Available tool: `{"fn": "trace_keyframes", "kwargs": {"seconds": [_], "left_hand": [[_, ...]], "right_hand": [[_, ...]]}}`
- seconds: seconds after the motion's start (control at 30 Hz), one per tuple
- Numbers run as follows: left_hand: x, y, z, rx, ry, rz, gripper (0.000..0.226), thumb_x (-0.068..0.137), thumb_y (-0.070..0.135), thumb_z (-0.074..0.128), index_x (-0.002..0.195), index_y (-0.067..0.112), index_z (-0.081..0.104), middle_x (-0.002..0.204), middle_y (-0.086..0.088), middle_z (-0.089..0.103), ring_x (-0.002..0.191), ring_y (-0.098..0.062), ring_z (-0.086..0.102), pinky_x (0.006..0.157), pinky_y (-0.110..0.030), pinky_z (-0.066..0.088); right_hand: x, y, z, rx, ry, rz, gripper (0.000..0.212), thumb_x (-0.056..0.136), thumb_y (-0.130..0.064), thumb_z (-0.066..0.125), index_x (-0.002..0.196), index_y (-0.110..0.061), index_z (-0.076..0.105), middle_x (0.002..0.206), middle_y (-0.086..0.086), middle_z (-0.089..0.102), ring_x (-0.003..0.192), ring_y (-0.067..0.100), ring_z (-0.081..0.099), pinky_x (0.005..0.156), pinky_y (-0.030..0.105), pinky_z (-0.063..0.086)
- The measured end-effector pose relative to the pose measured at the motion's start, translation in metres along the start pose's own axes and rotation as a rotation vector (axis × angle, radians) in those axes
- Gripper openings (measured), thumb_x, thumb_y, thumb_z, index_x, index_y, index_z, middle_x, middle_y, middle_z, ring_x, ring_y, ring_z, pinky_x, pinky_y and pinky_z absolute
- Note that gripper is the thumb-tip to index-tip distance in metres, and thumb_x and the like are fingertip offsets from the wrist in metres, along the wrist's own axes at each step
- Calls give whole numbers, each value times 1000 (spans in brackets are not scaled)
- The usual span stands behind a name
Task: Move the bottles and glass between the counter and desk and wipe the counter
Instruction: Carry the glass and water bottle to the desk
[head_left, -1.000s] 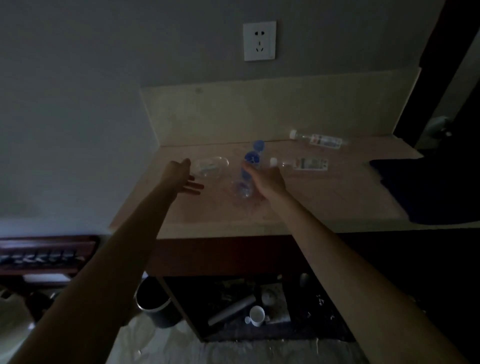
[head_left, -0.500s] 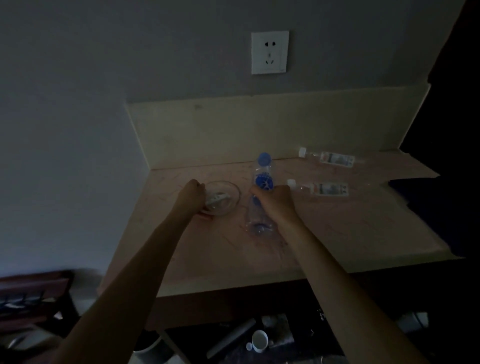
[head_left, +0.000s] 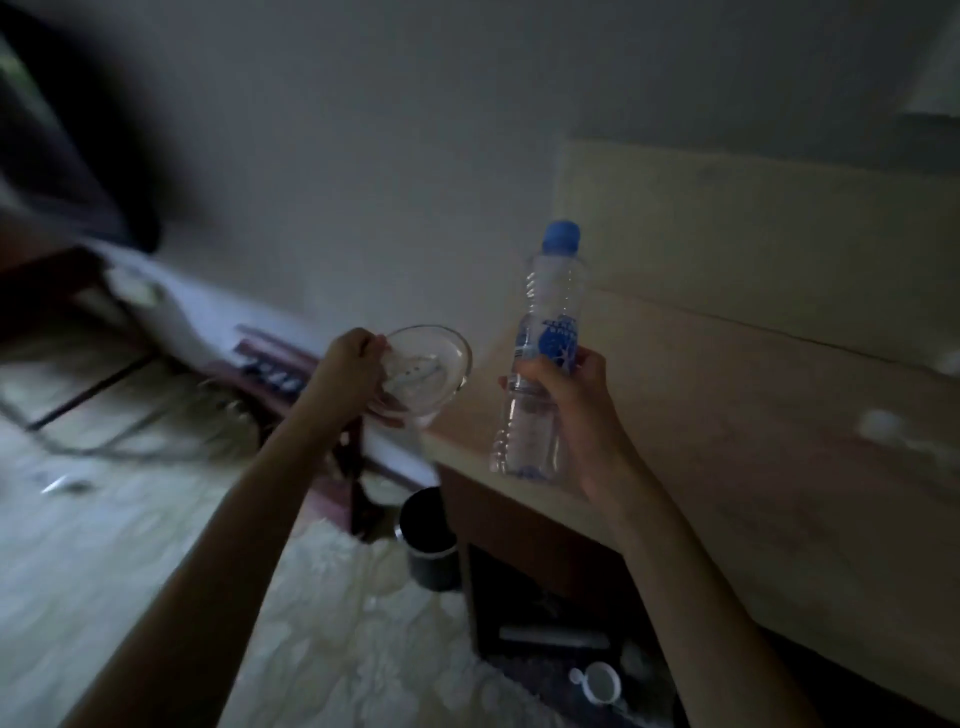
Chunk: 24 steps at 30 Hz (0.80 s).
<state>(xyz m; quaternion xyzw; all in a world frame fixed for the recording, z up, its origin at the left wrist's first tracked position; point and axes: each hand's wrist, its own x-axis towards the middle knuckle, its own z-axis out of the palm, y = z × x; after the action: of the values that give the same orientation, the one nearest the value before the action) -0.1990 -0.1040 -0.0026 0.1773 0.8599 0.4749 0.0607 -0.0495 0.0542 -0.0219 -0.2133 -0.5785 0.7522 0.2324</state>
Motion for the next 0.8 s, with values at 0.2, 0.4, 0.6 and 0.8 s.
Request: {"fn": "trace_keyframes", "kwargs": {"seconds": [0.2,0.4,0.6,0.8], "left_hand": [[-95,-116,-117,-222,258,-431,26,103,18,39,82,8,49,72,-12,46,31,-21,59,30,-36,50],[-189,-210,-183,-287,590,-705,29,103,17,38,77,9,48,76,-16,48,28,-25,56,29,-38,50],[-229,-293,-224,-272,805,-818,26,103,12,39,82,2,51,76,-16,48,50,-26,53,25,-25,43],[-201,-380,-306,-329,847,-864,28,103,17,37,80,10,51,78,-13,52,54,-33,59,36,-39,54]], "right_hand": [[-13,80,126,-145,-505,36,57,58,-26,84,101,-1,57,84,5,66,69,14,67,63,29,56],[-57,175,196,-268,-738,169,51,70,-4,83,113,-1,54,94,5,61,78,12,66,59,17,51],[-80,244,284,-387,-854,297,68,66,-7,87,120,-1,46,112,10,61,86,10,67,60,12,52],[-74,295,415,-432,-922,324,72,69,-16,85,126,-7,43,118,7,60,91,8,64,69,17,54]]}}
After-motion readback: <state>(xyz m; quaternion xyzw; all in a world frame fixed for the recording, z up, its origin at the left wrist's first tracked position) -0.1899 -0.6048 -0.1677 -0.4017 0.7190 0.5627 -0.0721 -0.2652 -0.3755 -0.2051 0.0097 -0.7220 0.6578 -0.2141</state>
